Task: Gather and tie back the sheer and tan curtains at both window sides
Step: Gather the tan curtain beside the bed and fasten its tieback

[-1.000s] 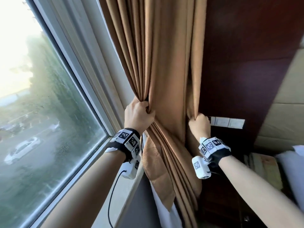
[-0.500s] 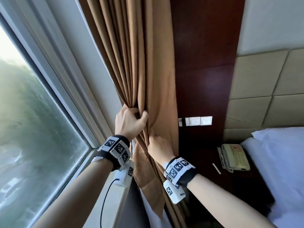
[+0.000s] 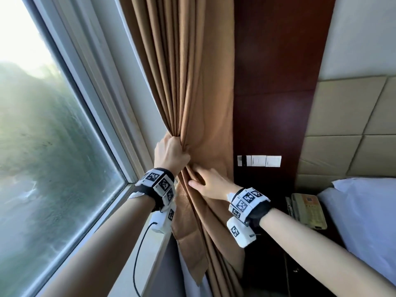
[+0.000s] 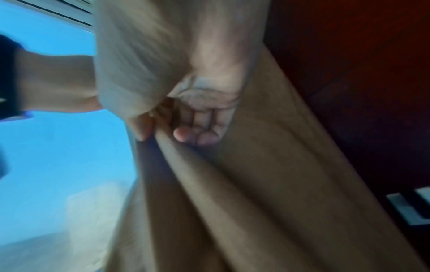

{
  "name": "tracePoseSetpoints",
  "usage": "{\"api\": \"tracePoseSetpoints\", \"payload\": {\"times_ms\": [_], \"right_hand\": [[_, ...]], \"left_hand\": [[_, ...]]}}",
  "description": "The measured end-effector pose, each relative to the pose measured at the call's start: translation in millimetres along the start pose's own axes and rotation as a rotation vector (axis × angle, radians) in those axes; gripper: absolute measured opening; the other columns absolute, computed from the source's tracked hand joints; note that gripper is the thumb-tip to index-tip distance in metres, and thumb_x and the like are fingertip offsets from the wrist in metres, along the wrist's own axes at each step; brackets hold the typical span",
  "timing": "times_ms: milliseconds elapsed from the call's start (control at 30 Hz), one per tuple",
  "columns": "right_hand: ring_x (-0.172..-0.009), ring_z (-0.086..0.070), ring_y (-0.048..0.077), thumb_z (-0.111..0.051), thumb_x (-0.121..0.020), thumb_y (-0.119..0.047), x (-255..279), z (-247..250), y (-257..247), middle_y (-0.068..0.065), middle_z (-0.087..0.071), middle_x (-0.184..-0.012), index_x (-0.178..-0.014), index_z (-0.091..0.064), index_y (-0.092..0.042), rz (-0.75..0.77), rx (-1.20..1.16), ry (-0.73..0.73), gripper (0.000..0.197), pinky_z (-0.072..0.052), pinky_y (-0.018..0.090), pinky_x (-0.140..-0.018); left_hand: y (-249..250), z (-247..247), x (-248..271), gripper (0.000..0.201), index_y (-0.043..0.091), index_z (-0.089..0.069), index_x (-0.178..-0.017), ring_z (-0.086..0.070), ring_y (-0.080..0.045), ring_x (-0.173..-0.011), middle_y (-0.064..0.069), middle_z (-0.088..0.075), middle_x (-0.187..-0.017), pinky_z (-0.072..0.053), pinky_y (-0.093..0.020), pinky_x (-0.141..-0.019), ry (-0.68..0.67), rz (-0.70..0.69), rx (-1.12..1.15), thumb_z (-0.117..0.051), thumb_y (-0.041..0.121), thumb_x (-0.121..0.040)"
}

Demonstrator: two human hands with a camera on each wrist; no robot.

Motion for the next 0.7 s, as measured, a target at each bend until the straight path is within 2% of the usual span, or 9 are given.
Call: {"api": "tracePoseSetpoints", "payload": {"times_ms": [100, 200, 333, 367, 433, 500, 567, 633, 700], "right_hand": [[-0.096, -0.062, 0.018, -0.042, -0.081, -0.076, -8, 12, 58, -0.008, -0.065, -0.098, -0.100, -0.059, -0.037, -0.156, -0.018, -0.149, 0.046, -0.048, 0.038, -0.090], [-0.093, -0.064, 0.013, -0.040, -0.070, -0.086, -25, 32, 134, -0.005, -0.069, -0.102, -0.115, -0.061, -0.036, -0.329, -0.073, -0.120, 0.071, -0.047, 0.037, -0.097], [-0.099, -0.062, 0.021, -0.062, -0.085, -0.053, -50, 71, 192, 0.005, -0.063, -0.115, -0.138, -0.038, -0.023, -0.445, -0.112, -0.002, 0.065, -0.046, 0.030, -0.087], [-0.106, -0.060, 0.024, -0.064, -0.086, -0.047, -56, 80, 200, 0.007, -0.060, -0.120, -0.142, -0.032, -0.022, -0.470, -0.131, 0.027, 0.069, -0.045, 0.031, -0.090], [-0.126, -0.048, 0.028, -0.072, -0.080, -0.046, -76, 95, 214, 0.012, -0.045, -0.141, -0.149, -0.019, -0.025, -0.497, -0.187, 0.078, 0.090, -0.040, 0.039, -0.104], [-0.139, -0.032, 0.029, -0.080, -0.063, -0.053, -99, 102, 223, 0.011, -0.025, -0.156, -0.151, -0.008, -0.033, -0.504, -0.293, 0.112, 0.116, -0.035, 0.048, -0.110], [-0.143, -0.024, 0.028, -0.082, -0.054, -0.057, -120, 108, 223, 0.007, -0.013, -0.161, -0.152, 0.002, -0.035, -0.506, -0.446, 0.153, 0.131, -0.030, 0.050, -0.113], [-0.145, -0.021, 0.026, -0.083, -0.059, -0.053, -141, 117, 218, 0.003, -0.008, -0.162, -0.152, 0.010, -0.032, -0.480, -0.556, 0.181, 0.133, -0.027, 0.050, -0.114], [-0.146, -0.019, 0.024, -0.084, -0.053, -0.055, -164, 126, 216, 0.002, -0.006, -0.162, -0.151, 0.016, -0.029, -0.460, -0.572, 0.196, 0.143, -0.024, 0.051, -0.115]], "left_hand": [[-5, 1, -3, 0.025, -0.001, -0.066, -0.087, -0.059, -0.040, -0.090, -0.018, -0.059, -0.099, -0.051, -0.038, -0.074, 0.016, 0.015, -0.010, -0.064, 0.023, -0.081], [-8, -1, -5, 0.026, -0.001, -0.067, -0.082, -0.059, -0.041, -0.087, -0.018, -0.059, -0.096, -0.049, -0.036, -0.071, 0.019, 0.025, -0.028, -0.063, 0.025, -0.081], [-8, -3, -12, 0.027, -0.001, -0.064, -0.078, -0.059, -0.039, -0.084, -0.015, -0.057, -0.088, -0.044, -0.032, -0.067, 0.014, 0.047, -0.050, -0.064, 0.026, -0.081], [-8, -3, -14, 0.027, -0.001, -0.063, -0.076, -0.059, -0.038, -0.083, -0.012, -0.054, -0.083, -0.041, -0.031, -0.065, 0.012, 0.056, -0.048, -0.064, 0.025, -0.081], [-10, -5, -17, 0.026, 0.003, -0.057, -0.070, -0.057, -0.036, -0.082, -0.006, -0.045, -0.079, -0.036, -0.029, -0.064, 0.010, 0.083, -0.034, -0.065, 0.025, -0.082], [-12, -8, -19, 0.028, 0.007, -0.050, -0.067, -0.057, -0.036, -0.082, -0.005, -0.043, -0.080, -0.034, -0.029, -0.064, 0.007, 0.105, -0.024, -0.064, 0.026, -0.083], [-11, -9, -20, 0.029, 0.008, -0.048, -0.067, -0.057, -0.036, -0.082, -0.006, -0.044, -0.081, -0.034, -0.030, -0.064, -0.001, 0.117, -0.033, -0.064, 0.027, -0.083], [-9, -10, -20, 0.029, 0.008, -0.048, -0.068, -0.056, -0.036, -0.081, -0.010, -0.048, -0.083, -0.035, -0.030, -0.063, -0.004, 0.125, -0.041, -0.063, 0.027, -0.084], [-6, -10, -21, 0.030, 0.008, -0.047, -0.067, -0.056, -0.037, -0.081, -0.013, -0.052, -0.085, -0.035, -0.030, -0.063, -0.003, 0.125, -0.043, -0.063, 0.026, -0.084]]}}
Point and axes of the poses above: each hand's wrist, its own x-axis away from the middle knuckle, its own z-axis out of the back of the hand, y = z × x, the point moved 7 cm from there along -x, towards the middle knuckle
